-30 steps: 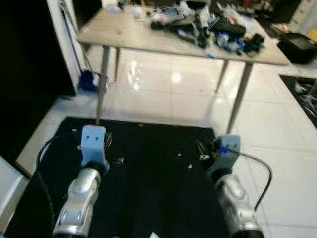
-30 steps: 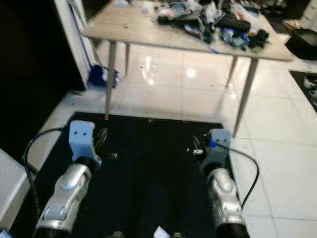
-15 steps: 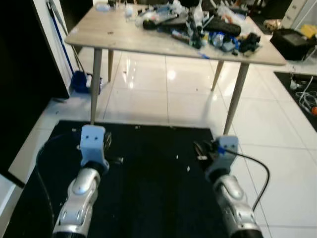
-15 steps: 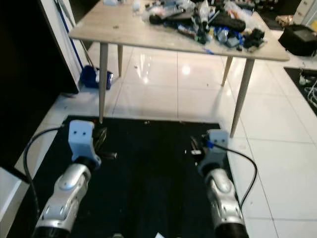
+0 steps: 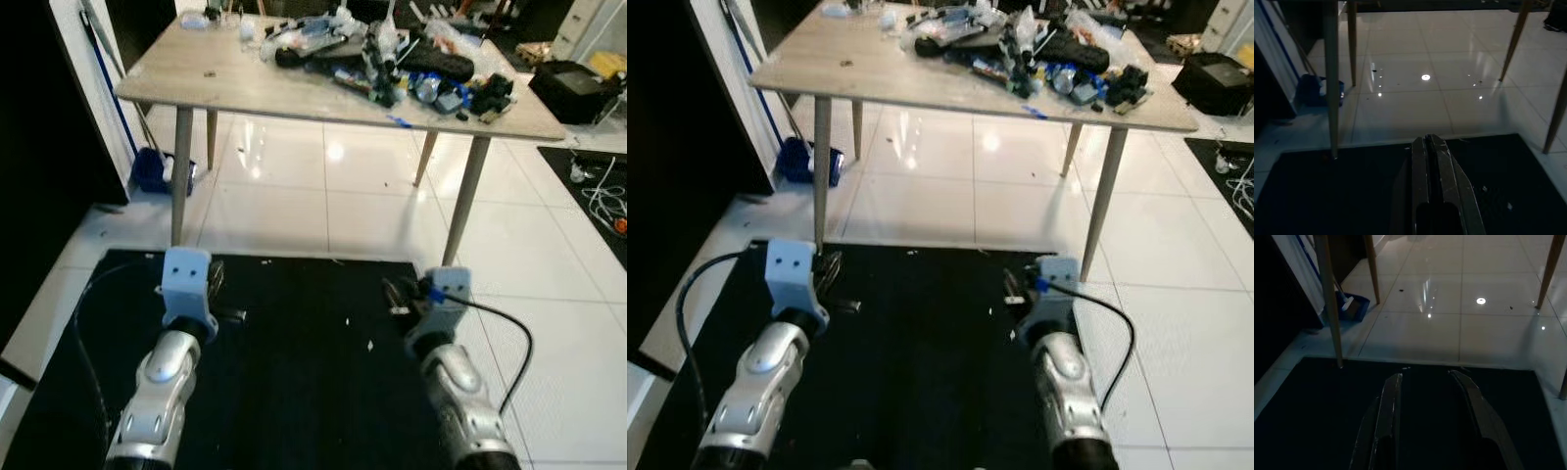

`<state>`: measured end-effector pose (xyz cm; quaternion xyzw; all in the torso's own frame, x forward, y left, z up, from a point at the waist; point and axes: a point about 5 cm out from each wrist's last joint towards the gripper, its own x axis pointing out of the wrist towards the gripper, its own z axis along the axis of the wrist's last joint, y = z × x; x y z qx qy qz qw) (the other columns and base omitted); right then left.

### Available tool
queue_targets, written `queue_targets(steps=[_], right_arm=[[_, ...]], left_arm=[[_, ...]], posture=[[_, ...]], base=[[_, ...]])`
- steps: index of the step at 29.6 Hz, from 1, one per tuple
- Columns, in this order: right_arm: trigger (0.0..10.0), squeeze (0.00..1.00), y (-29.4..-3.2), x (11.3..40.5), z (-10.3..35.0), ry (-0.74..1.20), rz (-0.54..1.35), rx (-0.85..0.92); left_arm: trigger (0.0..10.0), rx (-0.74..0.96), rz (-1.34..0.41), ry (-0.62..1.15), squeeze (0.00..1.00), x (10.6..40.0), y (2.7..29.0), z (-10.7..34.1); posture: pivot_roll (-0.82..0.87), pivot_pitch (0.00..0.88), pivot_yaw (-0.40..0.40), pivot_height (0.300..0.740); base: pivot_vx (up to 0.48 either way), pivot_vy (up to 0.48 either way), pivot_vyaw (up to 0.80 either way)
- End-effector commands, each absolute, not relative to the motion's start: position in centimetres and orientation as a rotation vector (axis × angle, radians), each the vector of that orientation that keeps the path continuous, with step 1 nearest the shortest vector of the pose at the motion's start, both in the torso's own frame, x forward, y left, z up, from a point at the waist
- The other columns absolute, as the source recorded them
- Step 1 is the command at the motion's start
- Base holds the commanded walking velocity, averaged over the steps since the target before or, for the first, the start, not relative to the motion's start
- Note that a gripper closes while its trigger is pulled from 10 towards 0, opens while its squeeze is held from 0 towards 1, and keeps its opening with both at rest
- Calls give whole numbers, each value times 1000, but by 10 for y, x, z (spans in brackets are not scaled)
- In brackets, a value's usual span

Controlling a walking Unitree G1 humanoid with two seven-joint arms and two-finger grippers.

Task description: Picking trash to rubbish bin

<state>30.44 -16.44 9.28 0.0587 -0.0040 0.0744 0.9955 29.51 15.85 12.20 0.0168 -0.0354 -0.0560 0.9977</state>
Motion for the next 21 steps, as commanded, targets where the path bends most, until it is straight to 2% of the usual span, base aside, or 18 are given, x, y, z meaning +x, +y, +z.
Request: queue_targets(steps=[1,4,21], right_arm=[[10000,0,-171,301,88,9,131,109],[10000,0,-171,301,88,7,130,109],[10000,0,-172,301,90,-2,132,103]], left_arm=[[10000,41,-123,-57,0,294,157,118],[10000,43,-124,-58,0,294,158,119],[10000,38,-125,-62,0,294,156,119]], posture=[[10,128,-24,740],[10,131,-24,740],[10,142,-26,740]], base=[[300,0,-488],[299,0,-460],[297,0,0]])
